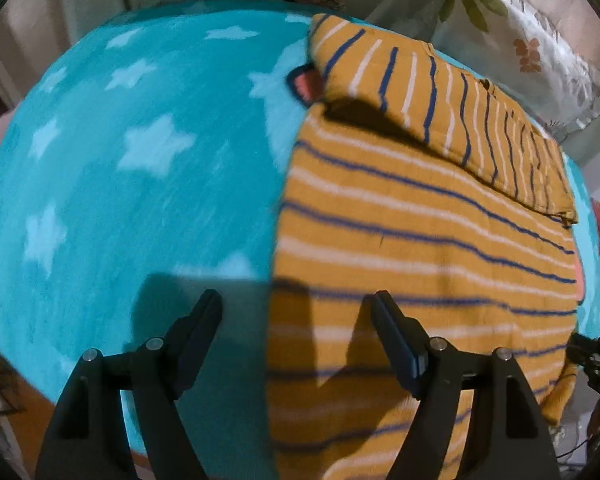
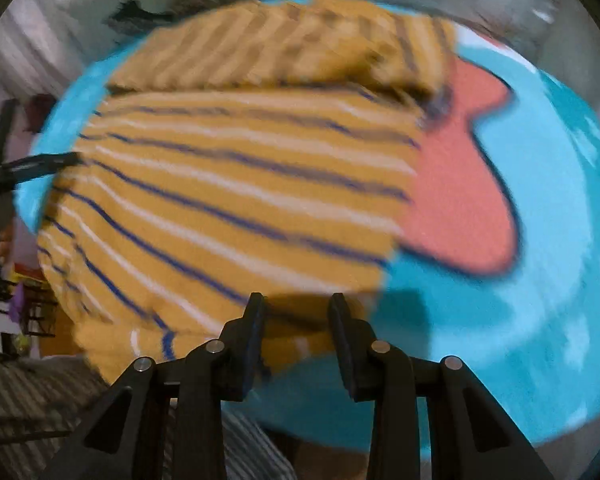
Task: Fold small clothes
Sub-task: 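Grasp the sweater hem with both grippers and lift it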
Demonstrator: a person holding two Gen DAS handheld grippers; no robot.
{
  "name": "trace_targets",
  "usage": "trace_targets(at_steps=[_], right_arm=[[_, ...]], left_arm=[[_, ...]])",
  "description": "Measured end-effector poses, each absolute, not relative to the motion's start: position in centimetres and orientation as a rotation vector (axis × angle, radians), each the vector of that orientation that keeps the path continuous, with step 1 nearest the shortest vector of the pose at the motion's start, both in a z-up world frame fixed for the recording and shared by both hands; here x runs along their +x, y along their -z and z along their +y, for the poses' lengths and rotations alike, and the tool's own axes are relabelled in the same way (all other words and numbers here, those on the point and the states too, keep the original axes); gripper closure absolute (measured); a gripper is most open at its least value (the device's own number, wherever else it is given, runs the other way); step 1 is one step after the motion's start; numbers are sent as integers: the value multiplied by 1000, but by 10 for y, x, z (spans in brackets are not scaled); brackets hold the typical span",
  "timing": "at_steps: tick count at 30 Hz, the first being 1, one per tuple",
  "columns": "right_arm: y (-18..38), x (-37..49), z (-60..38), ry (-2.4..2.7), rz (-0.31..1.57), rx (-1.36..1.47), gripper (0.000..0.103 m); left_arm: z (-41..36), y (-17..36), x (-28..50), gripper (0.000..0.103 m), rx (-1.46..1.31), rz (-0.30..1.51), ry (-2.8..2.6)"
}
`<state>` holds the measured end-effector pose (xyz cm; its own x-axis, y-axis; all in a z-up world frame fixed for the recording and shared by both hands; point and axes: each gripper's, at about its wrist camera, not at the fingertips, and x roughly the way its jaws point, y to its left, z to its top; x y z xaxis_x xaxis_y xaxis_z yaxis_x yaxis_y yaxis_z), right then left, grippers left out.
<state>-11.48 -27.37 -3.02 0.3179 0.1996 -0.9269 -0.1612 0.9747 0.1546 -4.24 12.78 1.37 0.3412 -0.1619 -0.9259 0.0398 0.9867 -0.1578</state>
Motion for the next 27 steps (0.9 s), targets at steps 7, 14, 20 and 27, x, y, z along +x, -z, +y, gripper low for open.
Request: trace_targets(at_steps=[7, 14, 20, 27], right_arm=[[45, -144, -319, -342, 1234, 483, 58], [56, -145, -306, -483, 1239, 618, 43], [65, -142, -305, -590, 1273, 737, 43], [83, -138, -290, -699, 1343, 886, 26]], left_arm=[[136, -12, -74, 7, -236, 1209, 170], [121, -12, -102, 5, -271, 1209, 263], [127, -16, -125, 27, -381, 1202, 264], [132, -15, -143, 30, -436, 1207, 218]])
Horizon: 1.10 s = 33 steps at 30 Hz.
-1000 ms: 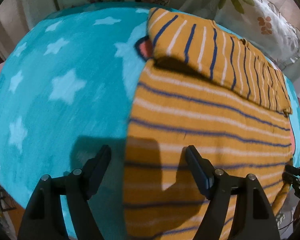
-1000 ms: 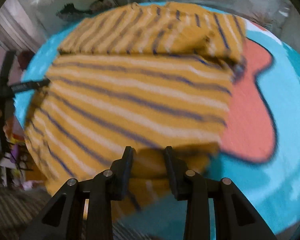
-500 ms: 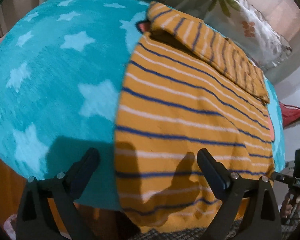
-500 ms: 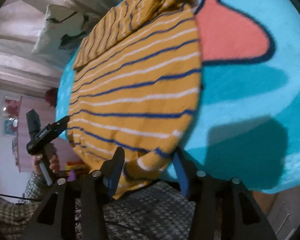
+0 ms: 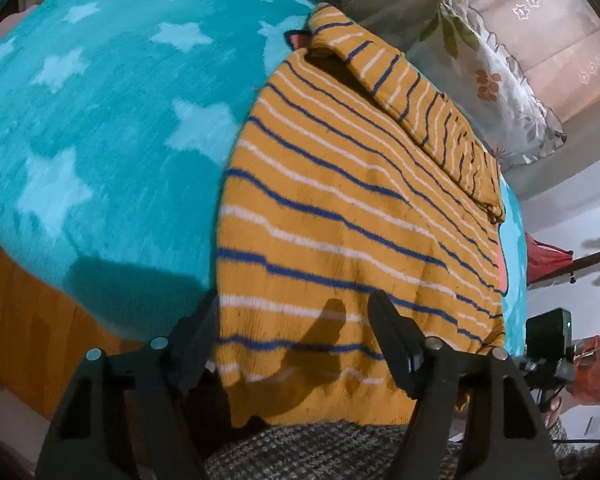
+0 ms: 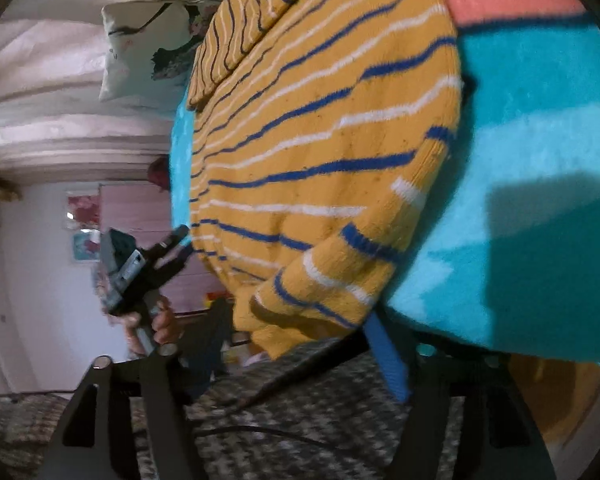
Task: Fold small clothes
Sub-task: 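Grasp the sweater hem with both grippers and lift it, then fold the lifted hem up onto the collar with both grippers and release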
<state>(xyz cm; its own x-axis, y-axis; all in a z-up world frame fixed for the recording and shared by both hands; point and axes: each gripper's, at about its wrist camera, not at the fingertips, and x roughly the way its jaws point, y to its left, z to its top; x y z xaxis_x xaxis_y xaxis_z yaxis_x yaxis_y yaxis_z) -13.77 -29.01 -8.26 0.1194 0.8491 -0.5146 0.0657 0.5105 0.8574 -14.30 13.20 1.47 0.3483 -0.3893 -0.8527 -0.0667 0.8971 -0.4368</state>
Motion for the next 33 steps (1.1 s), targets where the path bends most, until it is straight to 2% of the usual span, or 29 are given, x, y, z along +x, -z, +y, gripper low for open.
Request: trace_targets(at_steps=[5, 13, 14, 15, 16, 17, 18, 19, 20, 23, 33], right_arm=[[96, -133, -297, -692, 1371, 1093, 14], [107, -126, -264, -649, 1495, 1101, 13], [110, -126, -258, -648, 1510, 1090, 19], [113, -126, -251, -655, 1527, 1071, 25], [115, -124, -247, -659, 1535, 1058, 39], [117, -123, -244, -666, 1550, 1035, 55], [118, -123, -240, -684, 1570, 1010, 63], [117, -124, -238, -705, 1580, 990, 79], [115, -124, -235, -728, 1588, 963, 86], [102, -123, -234, -811, 1571, 919, 92], [47, -99, -250, -924, 1360, 915, 92]], left_arm=[[120, -11, -148, 20, -379, 1229, 212], [111, 21, -159, 18, -449, 1327, 189], [111, 25, -161, 18, -472, 1332, 190], [111, 26, -162, 24, -492, 1334, 193], [112, 28, -163, 31, -514, 1336, 196], [113, 30, -164, 47, -561, 1339, 221], [115, 29, -165, 65, -600, 1339, 239], [116, 27, -167, 73, -626, 1341, 242], [115, 23, -168, 86, -616, 1343, 235], [111, 9, -173, 88, -571, 1343, 210], [107, -50, -147, 90, -615, 1190, 231]])
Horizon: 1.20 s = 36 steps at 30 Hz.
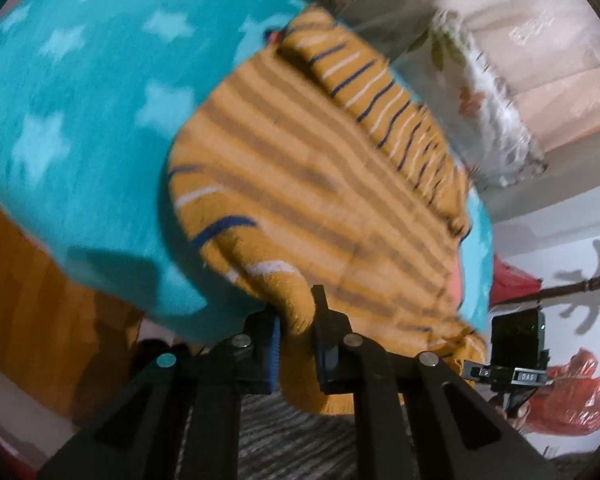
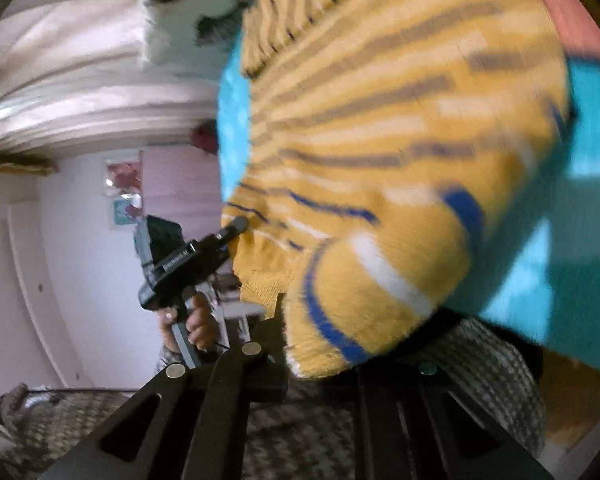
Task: Fold small clothes
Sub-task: 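Fold the lifted hem up onto the collar with both grippers and release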
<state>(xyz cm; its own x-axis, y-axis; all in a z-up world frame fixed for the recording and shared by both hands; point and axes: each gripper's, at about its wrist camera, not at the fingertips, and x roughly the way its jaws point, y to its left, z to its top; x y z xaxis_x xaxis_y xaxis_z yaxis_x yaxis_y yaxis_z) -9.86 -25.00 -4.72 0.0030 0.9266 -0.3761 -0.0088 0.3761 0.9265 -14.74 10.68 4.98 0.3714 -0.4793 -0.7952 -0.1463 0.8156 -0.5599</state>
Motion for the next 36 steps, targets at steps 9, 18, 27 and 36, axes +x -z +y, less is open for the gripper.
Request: trace_targets(at_steps=[9, 18, 27, 36], right_arm=[[-10, 7, -290, -800, 1047, 979, 92], [-17, 108, -306, -361, 963, 894, 67], [-42, 105, -309, -281, 929, 615, 46], [-14, 125, -255, -149, 948, 122, 34]], left_arm=[[58, -100, 5, 90, -456, 1034, 321], [39, -70, 129, 70, -482, 1113, 307], [64, -85, 130, 28, -359, 1049, 286], [43, -48, 136, 27, -122, 1114, 302]])
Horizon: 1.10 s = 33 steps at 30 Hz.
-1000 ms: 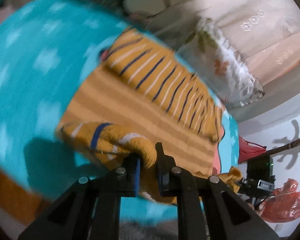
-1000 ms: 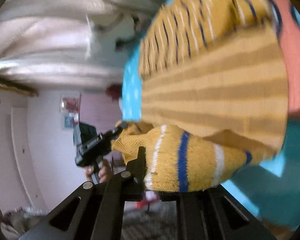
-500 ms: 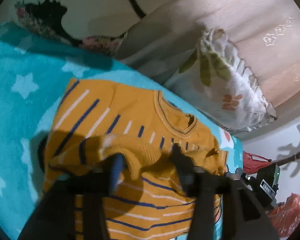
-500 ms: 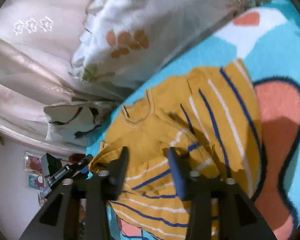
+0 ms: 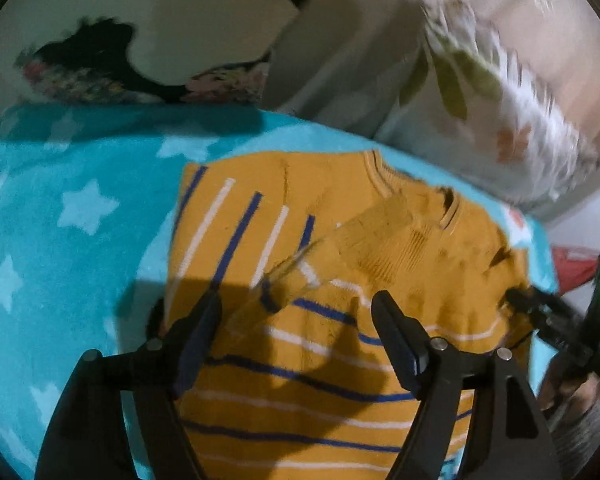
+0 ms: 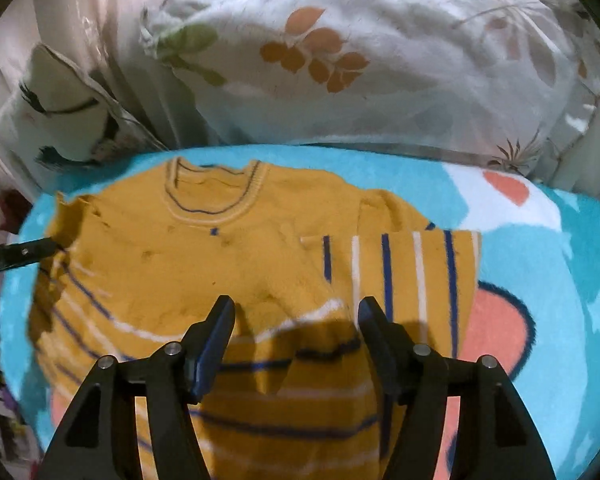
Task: Fold small clothes
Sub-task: 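Fold the lifted hem up onto the collar with both grippers and release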
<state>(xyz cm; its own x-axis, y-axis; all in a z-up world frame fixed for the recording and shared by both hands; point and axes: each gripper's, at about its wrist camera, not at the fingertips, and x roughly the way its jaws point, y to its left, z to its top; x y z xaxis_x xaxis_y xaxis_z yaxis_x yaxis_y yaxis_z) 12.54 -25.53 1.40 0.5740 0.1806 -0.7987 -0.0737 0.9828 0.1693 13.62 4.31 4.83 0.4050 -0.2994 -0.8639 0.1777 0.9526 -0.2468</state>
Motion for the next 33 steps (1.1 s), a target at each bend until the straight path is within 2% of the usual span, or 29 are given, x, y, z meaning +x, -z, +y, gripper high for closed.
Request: trace_targets(at_steps=[1, 2, 3, 4, 8, 12, 19, 22, 24, 25, 26, 28, 30, 33], right_arm=[[-10, 127, -255, -158, 960, 122, 40], [-5, 132, -253, -183, 990, 136, 68], [-3, 136, -252, -203, 1016, 155, 82], [-3, 140, -252, -216, 1032, 176, 89], [-24, 147, -266, -219, 992, 228, 91], [-31, 166, -278, -175, 973, 268, 91], [7, 180, -285, -67, 1021, 221, 87], [7, 176, -297, -70, 1019, 281, 86], [2, 176, -303, -62, 1039, 267, 86], [-1, 176, -304, -54, 1038, 264, 82], [-9, 172, -308, -34, 1021, 258, 63], [-30, 156, -323, 38, 924, 247, 38], [-42, 143, -339, 86, 878, 262, 36], [-48, 124, -372, 82, 916, 358, 36]], left_arm=[[38, -46, 139, 28, -84, 1114, 294], [33, -44, 143, 49, -47, 1121, 285], [31, -44, 148, 70, -42, 1131, 288], [32, -46, 154, 99, -63, 1148, 292], [48, -56, 173, 98, -179, 1127, 271], [54, -34, 188, 98, -232, 1170, 219], [71, -14, 193, 90, -409, 1195, 227], [78, -20, 192, 74, -443, 1210, 227], [80, -31, 185, 47, -420, 1186, 203], [82, -39, 179, 41, -404, 1165, 186], [83, -43, 176, 35, -394, 1151, 174], [89, -53, 165, 33, -372, 1127, 152], [96, -59, 155, 33, -355, 1118, 124], [105, -64, 131, 33, -332, 1103, 80]])
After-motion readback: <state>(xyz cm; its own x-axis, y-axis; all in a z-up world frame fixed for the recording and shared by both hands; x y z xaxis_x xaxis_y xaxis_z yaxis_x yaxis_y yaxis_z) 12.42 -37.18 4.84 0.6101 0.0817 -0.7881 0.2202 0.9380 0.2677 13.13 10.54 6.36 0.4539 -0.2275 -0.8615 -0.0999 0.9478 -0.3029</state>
